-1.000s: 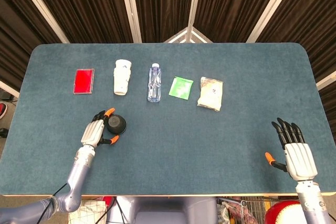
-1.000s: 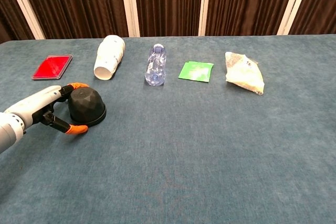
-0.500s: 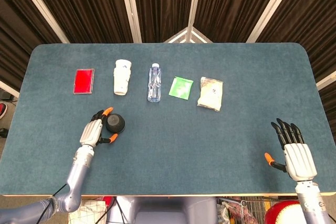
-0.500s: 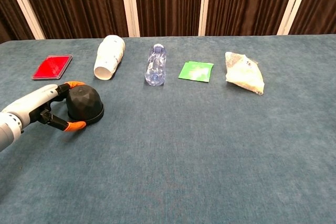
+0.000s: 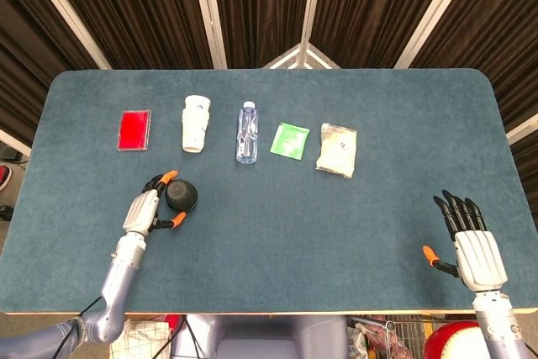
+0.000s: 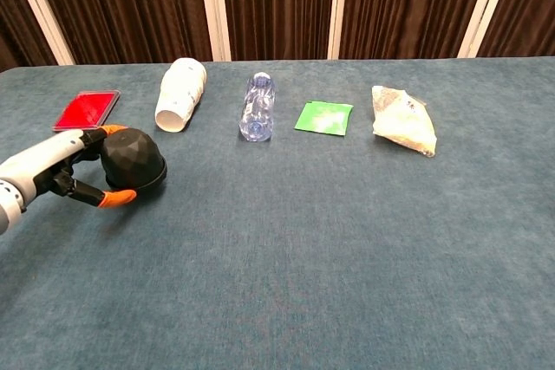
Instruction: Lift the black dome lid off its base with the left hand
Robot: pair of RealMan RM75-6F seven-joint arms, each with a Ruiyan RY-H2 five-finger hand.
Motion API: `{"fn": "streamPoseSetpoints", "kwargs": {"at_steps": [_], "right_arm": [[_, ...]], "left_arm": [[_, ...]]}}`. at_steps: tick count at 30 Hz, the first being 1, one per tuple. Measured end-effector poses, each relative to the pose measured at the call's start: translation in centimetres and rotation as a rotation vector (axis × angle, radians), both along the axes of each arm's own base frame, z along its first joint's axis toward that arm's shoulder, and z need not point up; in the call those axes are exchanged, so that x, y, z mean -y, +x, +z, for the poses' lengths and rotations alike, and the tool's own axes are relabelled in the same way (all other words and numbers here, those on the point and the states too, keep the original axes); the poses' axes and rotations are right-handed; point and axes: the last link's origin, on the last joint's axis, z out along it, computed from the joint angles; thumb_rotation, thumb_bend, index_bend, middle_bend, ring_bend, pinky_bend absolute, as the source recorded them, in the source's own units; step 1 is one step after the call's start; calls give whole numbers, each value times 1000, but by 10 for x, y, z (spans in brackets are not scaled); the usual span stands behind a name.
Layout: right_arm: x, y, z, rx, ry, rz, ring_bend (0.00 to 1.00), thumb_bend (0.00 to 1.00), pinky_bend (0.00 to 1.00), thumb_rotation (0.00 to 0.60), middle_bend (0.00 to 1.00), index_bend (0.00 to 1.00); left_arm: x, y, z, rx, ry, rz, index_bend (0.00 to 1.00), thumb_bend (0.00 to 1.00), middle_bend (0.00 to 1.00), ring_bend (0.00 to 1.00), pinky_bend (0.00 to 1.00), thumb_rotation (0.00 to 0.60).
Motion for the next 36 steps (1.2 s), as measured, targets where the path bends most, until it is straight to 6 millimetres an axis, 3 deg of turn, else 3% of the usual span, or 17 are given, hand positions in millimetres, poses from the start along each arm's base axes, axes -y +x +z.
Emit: {"fn": "streamPoseSetpoints", "kwargs": {"at_steps": [9,16,22,27,29,31,36], "right_arm": [[-1,1,4,9,-3,3,68,289,11,600,24,68],[-1,2,6,18,-12,8,68,289,11,600,24,68],[-4,2,6,17,-13,11,68,288,11,600,24,68],[-5,2,4,14,-12,13,68,289,11,600,24,68],[-5,2,4,15,-13,14,68,289,11,600,24,68],[-4,3,5,15,-13,15,68,289,11,600,24,68],[-2,4,6,15,-10,13,68,289,11,600,24,68]], "left_arm": [[3,16,13,31,16,-47,129,529,268,0,0,600],[9,50,35,67,43,-126,146,529,288,0,0,600],[23,97,74,140,60,-215,142,529,304,0,0,600],[44,127,123,194,74,-255,165,529,314,0,0,600],[49,127,137,192,74,-249,167,529,312,0,0,600],[51,124,138,192,61,-230,168,529,311,0,0,600],[41,85,112,133,11,-137,169,529,309,0,0,600]]}}
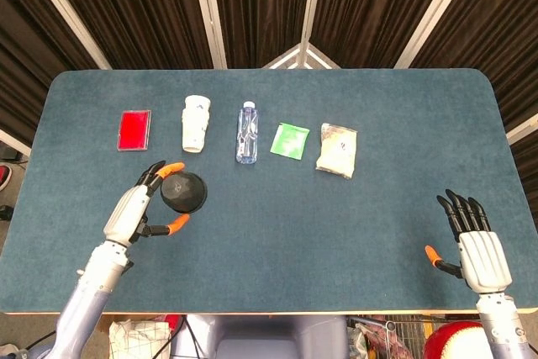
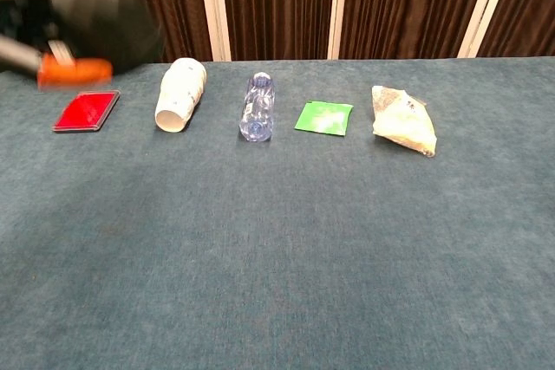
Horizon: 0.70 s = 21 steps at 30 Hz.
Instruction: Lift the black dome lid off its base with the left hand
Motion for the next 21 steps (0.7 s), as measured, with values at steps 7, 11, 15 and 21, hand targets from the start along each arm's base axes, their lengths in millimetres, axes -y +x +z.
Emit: {"fn": "streamPoseSetpoints", "kwargs": {"at_steps": [7,11,15,21], "right_arm": [[1,0,0,-1,-1,-2,68,289,11,600,24,68],[1,0,1,3,-2,1,68,288,11,600,24,68],[1,1,1,6,-3,2,68,289,11,600,24,68],[0,1,0,4,4,7,68,289,11,600,24,68]], "left_arm": [[-16,-45,-45,-75,-58,74,173,529,309,0,0,600],[-16,-31,-39,-63,-35,38,174,529,310,0,0,600],[-16,-6,-9,-22,23,-4,174,529,318,0,0,600],[-9,24,69,54,169,-33,186,529,330,0,0,600]]}}
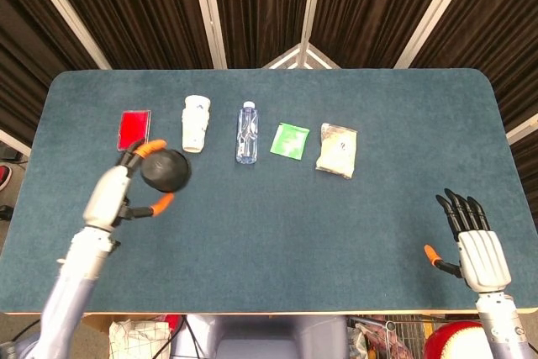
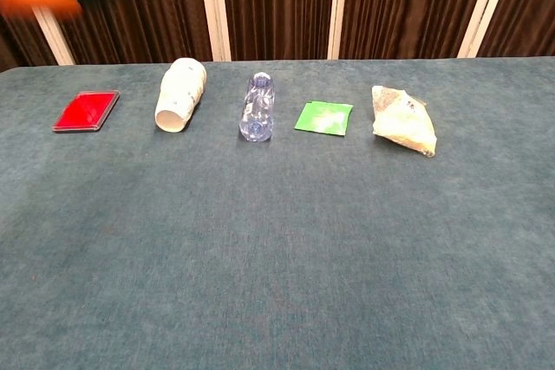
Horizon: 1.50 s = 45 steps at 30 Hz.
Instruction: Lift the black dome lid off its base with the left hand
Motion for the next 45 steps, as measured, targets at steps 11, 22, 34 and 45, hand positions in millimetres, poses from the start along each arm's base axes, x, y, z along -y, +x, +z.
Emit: {"fn": "streamPoseSetpoints", "kwargs": {"at_steps": [11,22,34,45], "right_arm": [[-1,0,-2,-3,-2,-6,68,289,11,600,24,68],[-2,0,-3,-2,1,1,68,289,11,600,24,68],[-5,3,0,7,-4,10,68,289,11,600,24,68],[-6,1,1,3,-7,2,68,289,11,600,24,68]], "left_arm": [[-5,-89,-30,-134,-106,178,192,529,300,0,0,600],[-11,-75,-71,-111,-135,99,192,529,316,0,0,600],[30,-4,39,109,65,-21,214,529,324,0,0,600],[0,-114,-60,-102,-137,164,214,529,310,0,0,600]]}}
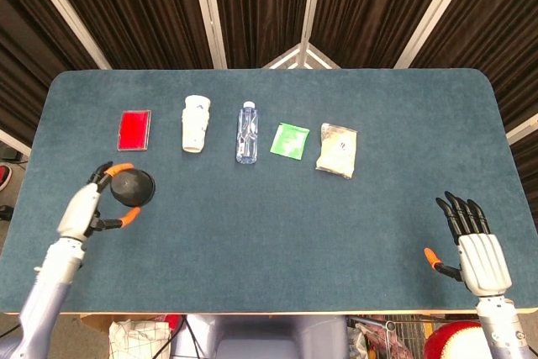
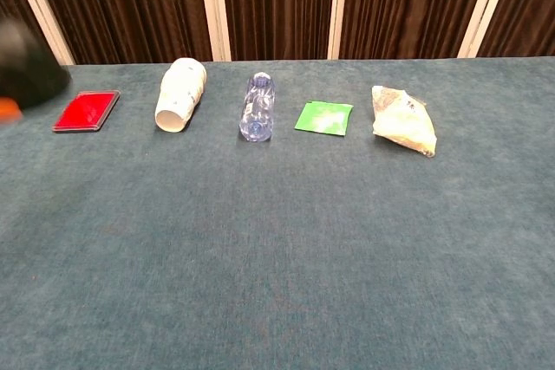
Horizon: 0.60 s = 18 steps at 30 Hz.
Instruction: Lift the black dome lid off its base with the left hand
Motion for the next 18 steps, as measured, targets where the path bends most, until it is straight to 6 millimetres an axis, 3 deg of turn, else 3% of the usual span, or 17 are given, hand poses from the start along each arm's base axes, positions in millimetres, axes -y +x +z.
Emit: {"fn": "streamPoseSetpoints", "kwargs": {"at_steps": [3,7,18], "right_arm": [[-1,0,1,1,0,1,68,289,11,600,24,68],[4,0,-2,0,8,2,68,288,11,600,24,68],[5,-2,-4,-6,16,-7,68,288,11,600,24,68]], "left_arm": [[-4,4,-27,7,-28,-14,213,529,298,0,0,600],[-7,10,-37,10,-17,-22,213,529,298,0,0,600],[-27,-14,-74,-22,33,39,227,529,290,0,0,600]]}}
